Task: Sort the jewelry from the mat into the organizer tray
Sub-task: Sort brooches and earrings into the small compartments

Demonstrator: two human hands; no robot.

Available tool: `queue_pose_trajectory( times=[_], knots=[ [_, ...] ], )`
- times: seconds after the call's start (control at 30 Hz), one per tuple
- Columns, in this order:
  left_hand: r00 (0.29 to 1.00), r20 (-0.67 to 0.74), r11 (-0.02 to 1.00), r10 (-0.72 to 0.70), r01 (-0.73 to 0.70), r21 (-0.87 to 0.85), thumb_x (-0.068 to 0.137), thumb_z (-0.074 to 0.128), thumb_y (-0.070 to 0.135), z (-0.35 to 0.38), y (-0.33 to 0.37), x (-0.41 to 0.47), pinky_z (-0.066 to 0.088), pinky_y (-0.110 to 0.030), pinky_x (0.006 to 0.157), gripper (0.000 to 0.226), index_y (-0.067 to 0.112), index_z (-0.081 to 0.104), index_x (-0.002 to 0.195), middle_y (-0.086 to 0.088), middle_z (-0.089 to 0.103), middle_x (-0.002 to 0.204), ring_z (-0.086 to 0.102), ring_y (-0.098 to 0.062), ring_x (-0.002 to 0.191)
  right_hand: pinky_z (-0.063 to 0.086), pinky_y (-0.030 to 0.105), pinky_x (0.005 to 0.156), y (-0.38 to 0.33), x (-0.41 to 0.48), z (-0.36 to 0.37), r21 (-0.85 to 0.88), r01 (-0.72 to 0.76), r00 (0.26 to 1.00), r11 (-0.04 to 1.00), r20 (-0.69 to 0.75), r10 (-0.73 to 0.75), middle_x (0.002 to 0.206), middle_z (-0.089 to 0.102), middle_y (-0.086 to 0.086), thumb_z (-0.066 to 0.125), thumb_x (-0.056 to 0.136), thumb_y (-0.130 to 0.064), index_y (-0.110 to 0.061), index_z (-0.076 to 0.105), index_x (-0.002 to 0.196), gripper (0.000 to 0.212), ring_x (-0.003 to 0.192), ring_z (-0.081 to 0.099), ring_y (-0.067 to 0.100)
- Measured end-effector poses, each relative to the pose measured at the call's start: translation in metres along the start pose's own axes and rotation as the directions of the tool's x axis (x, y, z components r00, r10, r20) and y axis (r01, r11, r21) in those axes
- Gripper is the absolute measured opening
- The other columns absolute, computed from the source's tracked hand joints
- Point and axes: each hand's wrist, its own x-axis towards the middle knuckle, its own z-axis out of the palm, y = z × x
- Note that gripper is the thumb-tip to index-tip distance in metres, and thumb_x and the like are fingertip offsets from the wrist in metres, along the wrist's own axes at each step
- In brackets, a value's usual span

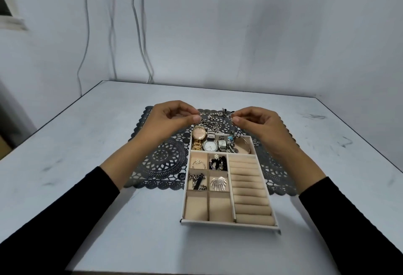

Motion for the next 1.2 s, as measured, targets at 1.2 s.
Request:
queue_pose_trajectory(
  times=[1.2],
  knots=[
    [0.999,-0.025,0.998,0.039,-0.04,-0.056,0.077,0.078,0.009,-0.003,-0.004,-0.029,0.053,-0.016,0.074,0.014,0.014,0.073,0.089,0.001,0.073,0.081,0.07,-0.009,0.08,0.047,0.01,0.072,-0.002,-0.02,0.028,-0.689,0.228,0.929,0.688,0.365,0.058,0.083,0.073,-0.012,0.073,0.083,-0.02,-0.024,0.077,0.092,0.011,0.079,0.065,-0.003]
  ],
)
